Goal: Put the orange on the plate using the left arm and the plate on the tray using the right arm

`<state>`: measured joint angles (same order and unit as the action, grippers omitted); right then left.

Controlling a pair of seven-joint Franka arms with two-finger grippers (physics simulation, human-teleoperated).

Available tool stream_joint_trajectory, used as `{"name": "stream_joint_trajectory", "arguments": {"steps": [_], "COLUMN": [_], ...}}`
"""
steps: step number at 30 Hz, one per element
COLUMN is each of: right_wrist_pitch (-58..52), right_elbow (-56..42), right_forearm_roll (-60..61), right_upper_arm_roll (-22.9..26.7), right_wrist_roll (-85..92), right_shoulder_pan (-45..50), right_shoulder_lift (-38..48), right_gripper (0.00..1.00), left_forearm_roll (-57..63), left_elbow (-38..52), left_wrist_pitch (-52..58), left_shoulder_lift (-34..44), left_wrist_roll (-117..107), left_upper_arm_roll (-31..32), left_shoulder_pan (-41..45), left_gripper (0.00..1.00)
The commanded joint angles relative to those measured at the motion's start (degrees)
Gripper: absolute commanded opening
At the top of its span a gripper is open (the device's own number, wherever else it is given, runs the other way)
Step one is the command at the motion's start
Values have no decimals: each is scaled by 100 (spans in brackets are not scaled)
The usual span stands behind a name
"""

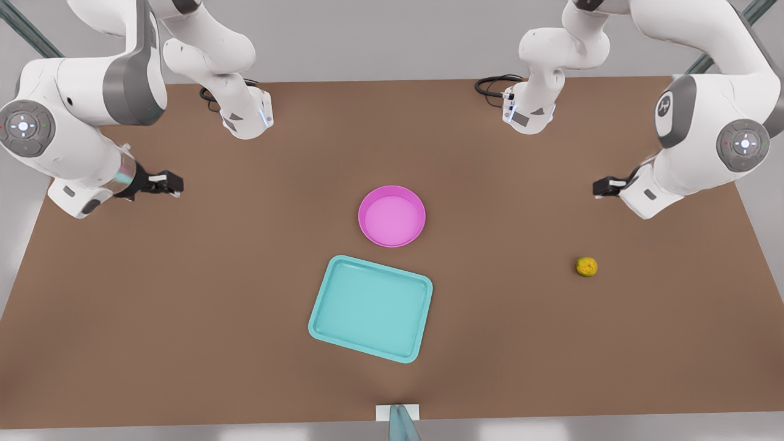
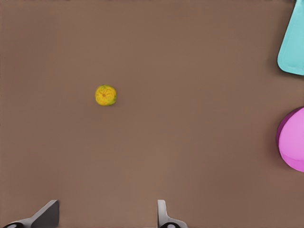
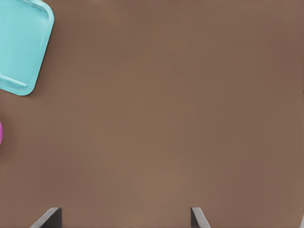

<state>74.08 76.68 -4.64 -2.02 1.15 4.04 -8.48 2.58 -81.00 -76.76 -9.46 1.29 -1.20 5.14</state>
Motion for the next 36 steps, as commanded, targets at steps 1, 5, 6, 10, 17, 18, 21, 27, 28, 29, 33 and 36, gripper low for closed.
{"name": "stream_joint_trajectory", "arguments": {"steps": [1, 5, 6, 10, 17, 18, 21, 27, 28, 29, 33, 36], "right_wrist_pitch": [529, 520, 520, 529, 520, 511, 520, 511, 520, 511, 520, 520], "right_elbow": [5, 5, 5, 5, 5, 5, 5, 13, 13, 13, 13, 13], "right_forearm_roll": [-2, -2, -2, -2, -2, -2, -2, 7, -2, 7, 7, 7], "right_upper_arm_roll": [0, 0, 0, 0, 0, 0, 0, 0, 0, 0, 0, 0], "right_wrist_roll": [69, 69, 69, 61, 69, 69, 69, 69, 69, 69, 69, 69], "right_shoulder_pan": [-8, -8, -8, -8, -8, -8, -8, -8, -8, -8, -8, -8], "right_shoulder_lift": [-4, -22, -39, -57, -101, -101, -110, -154, -162, -162, -171, -171], "right_gripper": [100, 100, 100, 100, 100, 100, 100, 100, 100, 100, 100, 100], "left_forearm_roll": [6, 24, 23, 6, 6, -3, -3, 41, 32, 32, 41, 41], "left_elbow": [-3, -705, -1259, -2253, -2604, -2640, -2631, -2613, -2613, -2622, -2657, -2657], "left_wrist_pitch": [-313, -1383, -2447, -4998, -5490, -5517, -5639, -6053, -6053, -6053, -5851, -5385], "left_shoulder_lift": [-3, -996, -1101, -1743, -2069, -2069, -2262, -2552, -2552, -2552, -2587, -2587], "left_wrist_roll": [-322, -489, -436, 178, 302, 293, 293, 293, 293, 293, 293, 293], "left_upper_arm_roll": [-3, -231, -285, -381, -460, -460, -460, -469, -460, -460, -460, -460], "left_shoulder_pan": [-13, -312, -312, -514, -558, -558, -558, -681, -681, -681, -681, -681], "left_gripper": [100, 100, 100, 100, 100, 100, 100, 100, 100, 100, 100, 100]}}
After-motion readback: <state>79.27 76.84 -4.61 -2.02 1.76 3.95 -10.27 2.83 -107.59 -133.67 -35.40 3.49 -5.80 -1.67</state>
